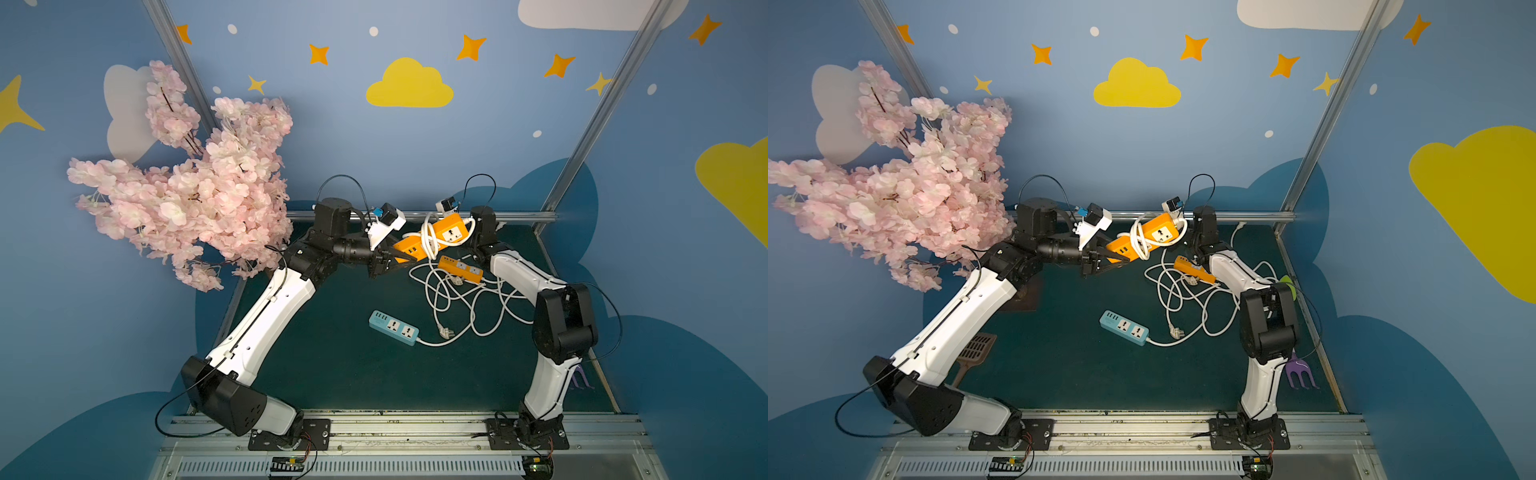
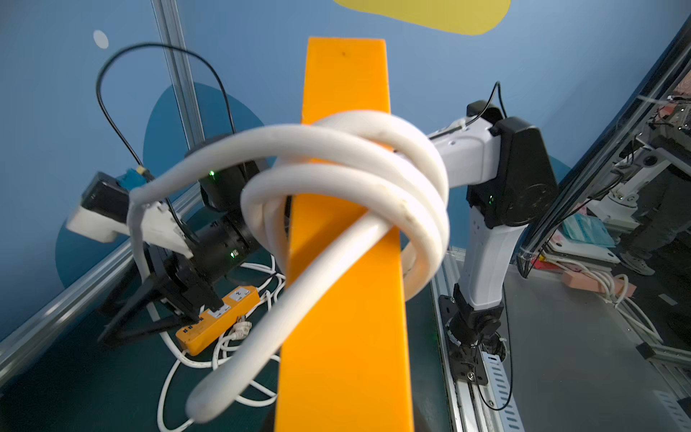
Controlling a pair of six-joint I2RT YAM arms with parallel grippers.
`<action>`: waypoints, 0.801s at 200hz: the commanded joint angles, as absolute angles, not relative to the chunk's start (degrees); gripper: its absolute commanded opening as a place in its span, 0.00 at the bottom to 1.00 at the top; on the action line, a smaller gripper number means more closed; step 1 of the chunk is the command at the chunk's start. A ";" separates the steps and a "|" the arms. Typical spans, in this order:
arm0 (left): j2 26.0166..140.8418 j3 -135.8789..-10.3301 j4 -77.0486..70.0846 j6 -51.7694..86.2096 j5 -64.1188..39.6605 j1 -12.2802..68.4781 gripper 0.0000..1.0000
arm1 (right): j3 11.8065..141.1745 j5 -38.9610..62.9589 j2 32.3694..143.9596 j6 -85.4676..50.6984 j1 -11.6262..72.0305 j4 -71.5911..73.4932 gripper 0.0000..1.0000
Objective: Wrap the cord around the power strip
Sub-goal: Wrap the power cord around the power strip.
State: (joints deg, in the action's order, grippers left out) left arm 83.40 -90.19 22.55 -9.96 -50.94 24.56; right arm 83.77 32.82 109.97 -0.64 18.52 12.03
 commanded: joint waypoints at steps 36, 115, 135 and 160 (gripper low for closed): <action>81.16 -87.18 3.27 2.62 -52.38 20.68 0.03 | 78.90 29.80 115.63 -8.91 19.46 24.06 0.36; 88.45 -91.91 13.15 5.35 -26.62 10.97 0.02 | 62.74 12.25 101.12 3.60 29.12 16.07 0.00; 91.06 -94.30 18.87 -0.24 -18.70 10.72 0.02 | 58.09 6.46 95.09 7.46 31.10 12.50 0.00; 94.41 -96.44 25.12 -7.72 -7.66 11.69 0.02 | 53.08 1.42 85.83 14.56 34.93 10.22 0.00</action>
State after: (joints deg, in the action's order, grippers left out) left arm 93.06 -92.71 19.77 0.67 -20.86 10.59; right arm 56.42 9.78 93.30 5.48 32.56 14.02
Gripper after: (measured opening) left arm 0.320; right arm 0.079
